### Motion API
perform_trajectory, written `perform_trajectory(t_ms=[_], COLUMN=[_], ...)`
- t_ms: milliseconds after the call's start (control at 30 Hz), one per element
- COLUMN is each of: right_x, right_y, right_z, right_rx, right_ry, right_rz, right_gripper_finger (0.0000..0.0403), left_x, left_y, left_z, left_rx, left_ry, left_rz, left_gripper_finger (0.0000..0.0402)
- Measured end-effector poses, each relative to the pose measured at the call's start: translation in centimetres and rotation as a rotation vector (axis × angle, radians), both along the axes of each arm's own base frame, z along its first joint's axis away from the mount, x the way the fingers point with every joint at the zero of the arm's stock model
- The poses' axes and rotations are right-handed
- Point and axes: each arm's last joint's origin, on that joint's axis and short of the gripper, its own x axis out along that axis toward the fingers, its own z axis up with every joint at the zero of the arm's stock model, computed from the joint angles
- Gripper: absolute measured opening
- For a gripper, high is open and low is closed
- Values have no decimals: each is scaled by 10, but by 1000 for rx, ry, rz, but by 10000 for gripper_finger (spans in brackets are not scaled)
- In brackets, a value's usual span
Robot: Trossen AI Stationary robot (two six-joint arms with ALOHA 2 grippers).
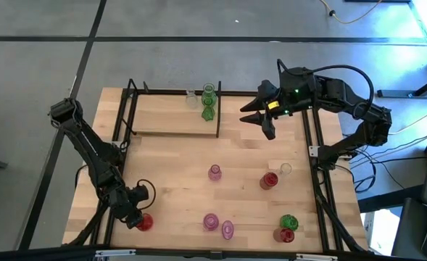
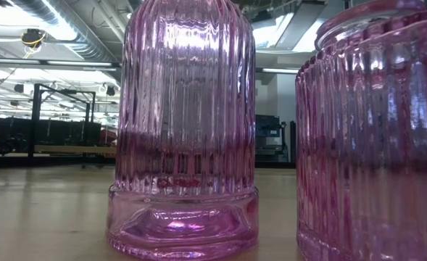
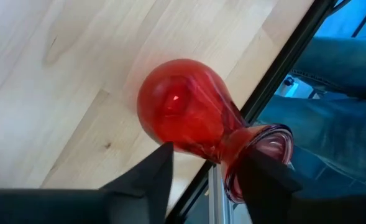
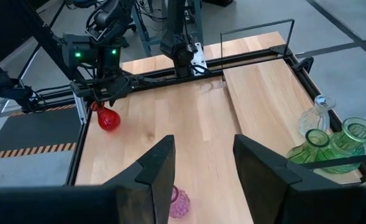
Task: Sort vases onto shelf
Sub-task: Put the bottom left red vase on the shelf
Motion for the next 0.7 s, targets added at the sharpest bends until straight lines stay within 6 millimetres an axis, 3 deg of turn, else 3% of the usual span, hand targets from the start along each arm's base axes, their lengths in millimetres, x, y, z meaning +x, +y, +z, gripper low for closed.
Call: perform_trajectory(t_ms=[300, 567, 700], right_x=[0, 0, 0], right_y=[0, 0, 0], right_z=[0, 0, 0], right_rx=[3, 7, 9], right_ry=[0, 0, 1], right_rz=[-1, -4, -5], right_gripper_finger=[156, 156, 156], left_x=[2, 7, 15], left_y=[-2, 2, 8], left_z=[2, 3, 14], left_rx=[1, -2, 26], left_ry=[-60, -64, -56], left_rz=[-52, -33, -11], left_gripper_finger=[16, 13, 12])
